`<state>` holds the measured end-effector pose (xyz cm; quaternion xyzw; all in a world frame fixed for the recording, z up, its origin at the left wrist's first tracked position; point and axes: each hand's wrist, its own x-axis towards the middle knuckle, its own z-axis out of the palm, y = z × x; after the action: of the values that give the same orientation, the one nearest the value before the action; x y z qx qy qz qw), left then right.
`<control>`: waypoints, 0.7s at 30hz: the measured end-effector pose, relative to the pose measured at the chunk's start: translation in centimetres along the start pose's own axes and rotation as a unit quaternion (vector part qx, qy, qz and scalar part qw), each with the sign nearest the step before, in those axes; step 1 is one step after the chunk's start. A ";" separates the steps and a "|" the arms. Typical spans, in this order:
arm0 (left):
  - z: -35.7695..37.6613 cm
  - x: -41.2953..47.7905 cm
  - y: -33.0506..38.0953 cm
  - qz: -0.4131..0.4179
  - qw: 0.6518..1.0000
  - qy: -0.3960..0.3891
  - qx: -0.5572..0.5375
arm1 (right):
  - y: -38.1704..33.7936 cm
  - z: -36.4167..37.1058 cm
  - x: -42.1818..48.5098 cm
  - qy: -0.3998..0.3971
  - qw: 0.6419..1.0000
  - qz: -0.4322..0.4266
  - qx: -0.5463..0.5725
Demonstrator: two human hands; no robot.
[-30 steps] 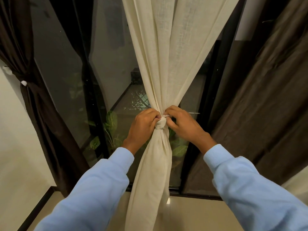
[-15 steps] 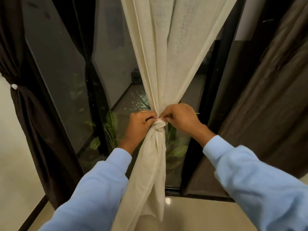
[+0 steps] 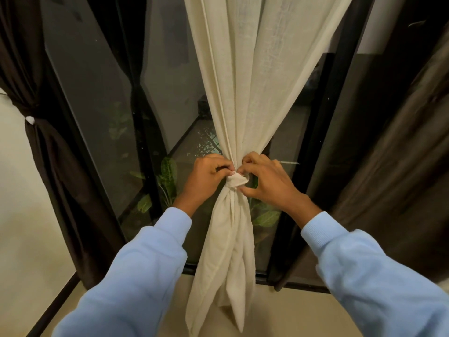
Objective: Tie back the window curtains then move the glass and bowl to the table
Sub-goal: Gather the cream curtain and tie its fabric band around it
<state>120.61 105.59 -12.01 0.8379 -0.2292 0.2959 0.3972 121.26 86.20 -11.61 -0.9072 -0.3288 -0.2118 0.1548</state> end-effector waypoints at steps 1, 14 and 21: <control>0.1 0.1 0.0 0.006 1.000 -0.006 0.001 | -0.1 -0.1 0.2 0.001 1.000 0.001 -0.008; 2.6 -0.9 -1.2 -0.191 0.951 0.028 -0.240 | 0.1 2.4 -0.2 0.159 0.977 0.105 0.093; 4.2 -0.1 -1.2 -0.209 0.947 0.024 -0.243 | 0.7 5.1 -1.0 0.196 0.964 0.139 0.110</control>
<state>122.62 102.97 -14.85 0.7377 -0.1040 0.1612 0.6473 122.54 87.32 -16.61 -0.8618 -0.1841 -0.3247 0.3435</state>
